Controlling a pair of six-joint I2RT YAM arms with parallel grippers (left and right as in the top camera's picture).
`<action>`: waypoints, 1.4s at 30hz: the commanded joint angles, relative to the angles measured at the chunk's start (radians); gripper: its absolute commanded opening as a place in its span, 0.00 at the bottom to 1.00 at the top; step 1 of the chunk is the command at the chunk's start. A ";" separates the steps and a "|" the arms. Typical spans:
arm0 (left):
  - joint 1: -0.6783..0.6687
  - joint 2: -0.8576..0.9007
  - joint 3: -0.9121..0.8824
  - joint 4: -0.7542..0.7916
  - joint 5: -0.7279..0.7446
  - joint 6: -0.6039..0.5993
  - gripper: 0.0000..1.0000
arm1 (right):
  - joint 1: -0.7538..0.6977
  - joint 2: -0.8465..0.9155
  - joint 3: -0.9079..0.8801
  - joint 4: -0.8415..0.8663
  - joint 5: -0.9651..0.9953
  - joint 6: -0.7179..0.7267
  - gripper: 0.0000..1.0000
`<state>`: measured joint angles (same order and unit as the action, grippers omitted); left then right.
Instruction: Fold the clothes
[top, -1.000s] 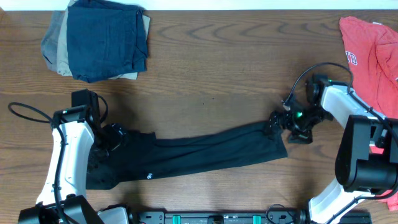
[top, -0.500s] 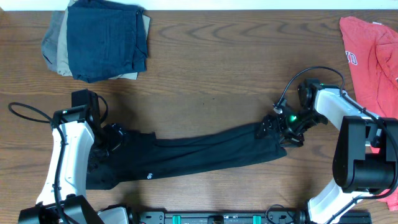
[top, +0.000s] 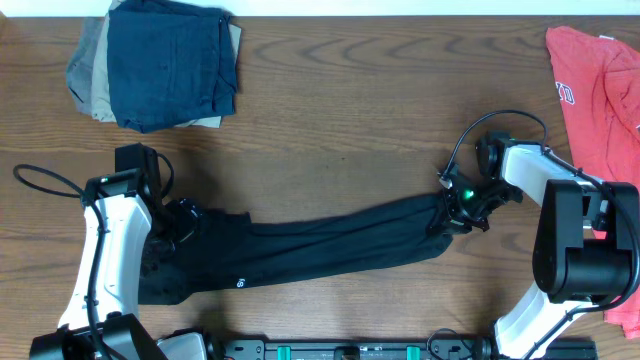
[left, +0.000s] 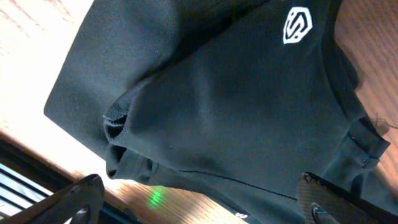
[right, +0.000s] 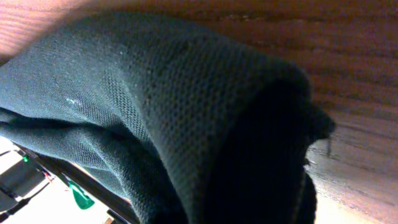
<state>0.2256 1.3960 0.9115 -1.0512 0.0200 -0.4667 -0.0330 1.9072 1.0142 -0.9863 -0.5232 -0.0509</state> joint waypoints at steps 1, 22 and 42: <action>0.003 -0.003 0.009 -0.007 -0.001 0.006 1.00 | -0.004 0.012 0.022 0.001 0.071 0.053 0.01; 0.003 -0.003 0.009 -0.006 -0.001 0.006 1.00 | -0.018 -0.474 0.159 -0.209 0.415 0.335 0.01; 0.003 -0.003 0.009 -0.004 -0.001 0.006 1.00 | 0.393 -0.383 0.156 -0.113 0.411 0.465 0.01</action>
<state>0.2256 1.3960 0.9115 -1.0500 0.0200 -0.4667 0.3004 1.4899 1.1595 -1.1149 -0.1150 0.3504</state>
